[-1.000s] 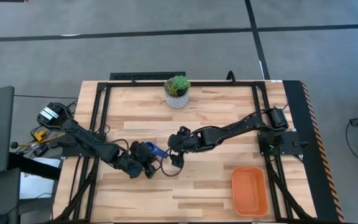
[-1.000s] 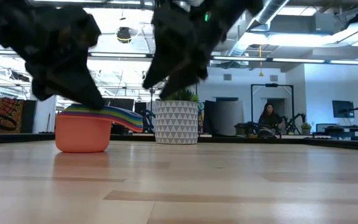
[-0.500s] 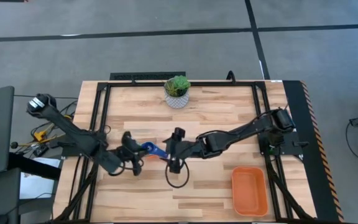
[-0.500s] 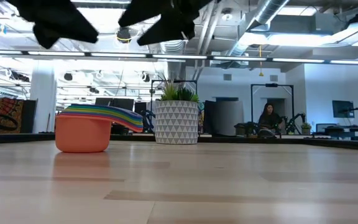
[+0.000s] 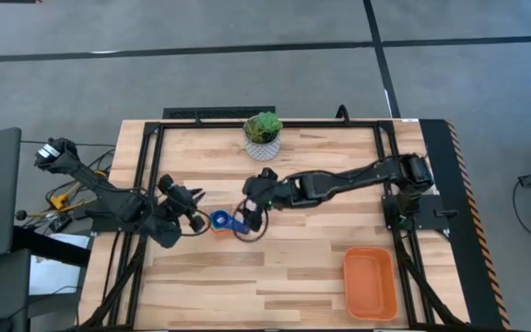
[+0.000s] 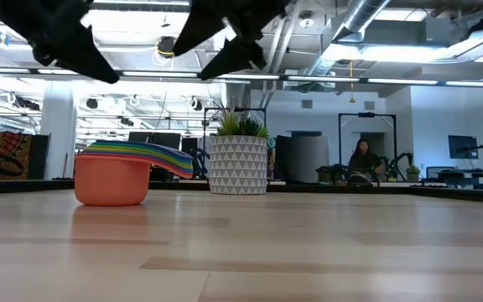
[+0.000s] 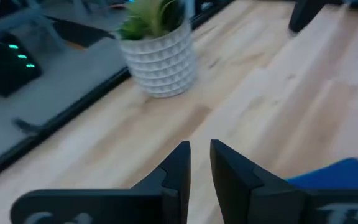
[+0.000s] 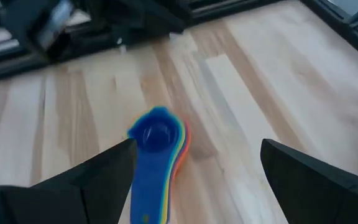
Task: Nest measuring cups in basket
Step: Put the stacked measuring cups into the orange bin
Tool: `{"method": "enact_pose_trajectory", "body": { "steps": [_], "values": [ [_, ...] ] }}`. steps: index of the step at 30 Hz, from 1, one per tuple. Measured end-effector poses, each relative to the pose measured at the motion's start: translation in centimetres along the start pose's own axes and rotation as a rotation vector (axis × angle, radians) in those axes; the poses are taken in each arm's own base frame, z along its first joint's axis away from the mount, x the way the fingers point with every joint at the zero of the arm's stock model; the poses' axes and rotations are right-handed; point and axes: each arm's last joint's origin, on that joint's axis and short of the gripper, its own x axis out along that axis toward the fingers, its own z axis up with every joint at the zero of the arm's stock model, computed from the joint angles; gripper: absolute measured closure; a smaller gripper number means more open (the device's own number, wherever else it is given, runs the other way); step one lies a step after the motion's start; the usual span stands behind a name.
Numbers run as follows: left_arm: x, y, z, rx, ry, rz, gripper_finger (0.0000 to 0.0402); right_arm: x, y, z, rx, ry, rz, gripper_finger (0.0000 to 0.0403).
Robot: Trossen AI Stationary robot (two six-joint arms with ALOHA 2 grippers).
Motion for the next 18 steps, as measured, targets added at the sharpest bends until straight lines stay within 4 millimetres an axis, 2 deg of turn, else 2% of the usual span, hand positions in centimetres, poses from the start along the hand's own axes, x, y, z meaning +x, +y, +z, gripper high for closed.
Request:
{"method": "enact_pose_trajectory", "body": {
  "steps": [2, 4, 7, 9, 14, 18],
  "values": [
    [0.4, 0.5, -0.1, 0.049, 0.008, 0.046, 0.0349, 1.8, 0.0, 0.1, 0.01, 0.006, 0.006, 0.0038],
    [0.7, 1.0, -0.3, 0.107, 0.02, 0.088, 0.0349, 3.4, 0.1, -0.6, -0.014, 0.098, 0.003, 0.0038],
    [1.1, 1.4, -0.4, 0.143, 0.06, 0.105, 0.0349, 6.1, 1.4, -0.9, -0.053, 0.15, 0.031, 0.0038],
    [1.3, 1.5, -0.5, 0.15, 0.094, 0.088, 0.0349, 6.4, 1.9, -0.9, -0.096, 0.217, 0.007, 0.0038],
    [1.4, 1.4, -0.8, 0.153, 0.147, 0.062, 0.0349, 7.6, 3.1, -0.7, -0.136, 0.235, 0.002, 0.0038],
    [1.4, 1.6, -0.9, 0.163, 0.149, 0.07, 0.0349, 7.1, 3.4, 0.1, -0.183, 0.193, 0.001, 0.0038]
  ]
}}
